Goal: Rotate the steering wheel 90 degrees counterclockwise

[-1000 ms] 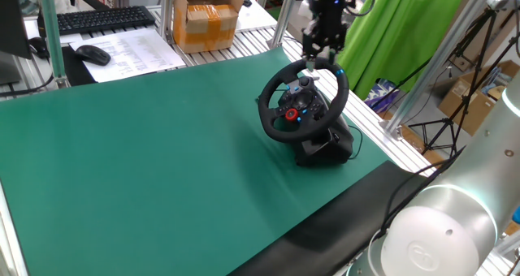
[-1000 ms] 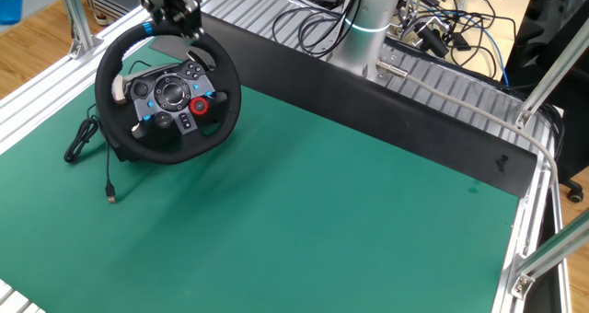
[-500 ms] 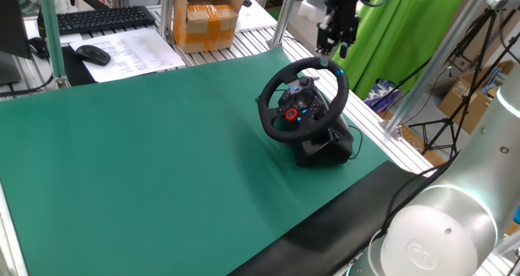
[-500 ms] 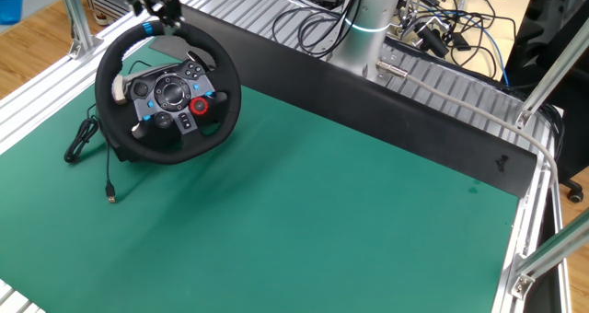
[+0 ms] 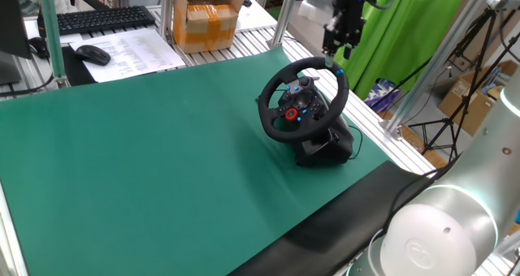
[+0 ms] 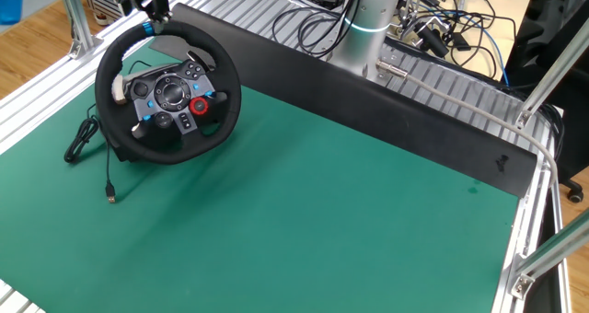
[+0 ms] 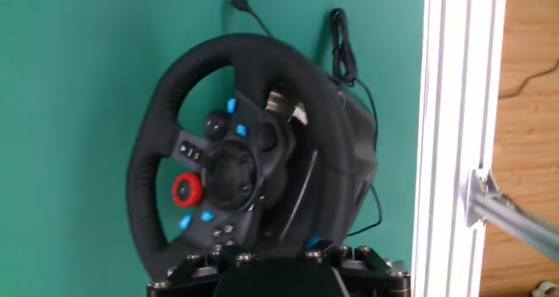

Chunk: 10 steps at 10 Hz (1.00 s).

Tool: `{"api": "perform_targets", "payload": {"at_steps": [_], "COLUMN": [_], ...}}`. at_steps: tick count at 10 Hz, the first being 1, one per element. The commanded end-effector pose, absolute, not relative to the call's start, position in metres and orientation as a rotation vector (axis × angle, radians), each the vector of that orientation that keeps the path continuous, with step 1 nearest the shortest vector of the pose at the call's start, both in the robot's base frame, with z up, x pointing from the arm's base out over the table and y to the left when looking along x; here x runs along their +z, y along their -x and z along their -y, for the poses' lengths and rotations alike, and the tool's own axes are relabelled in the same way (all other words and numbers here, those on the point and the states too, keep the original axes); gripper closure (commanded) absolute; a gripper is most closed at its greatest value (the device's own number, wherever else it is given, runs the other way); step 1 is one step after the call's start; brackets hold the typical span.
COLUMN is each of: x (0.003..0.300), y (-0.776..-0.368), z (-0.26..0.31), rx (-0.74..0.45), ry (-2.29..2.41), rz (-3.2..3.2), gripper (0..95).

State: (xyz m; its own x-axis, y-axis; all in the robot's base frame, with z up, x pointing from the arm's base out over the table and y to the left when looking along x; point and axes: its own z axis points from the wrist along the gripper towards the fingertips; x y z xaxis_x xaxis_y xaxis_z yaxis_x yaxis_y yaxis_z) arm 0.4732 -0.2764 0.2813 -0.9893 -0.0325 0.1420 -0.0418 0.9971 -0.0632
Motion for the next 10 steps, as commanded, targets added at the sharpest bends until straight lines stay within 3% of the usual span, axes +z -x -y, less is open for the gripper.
{"api": "perform_targets", "payload": {"at_steps": [1,10], "x": [0.276,0.256], "y": [-0.478,-0.493], "z": [0.282,0.282], "rx": [0.074,-0.005], "ry": [-0.055,-0.006], "rz": [3.004,3.079], "gripper": [38.0,38.0]}}
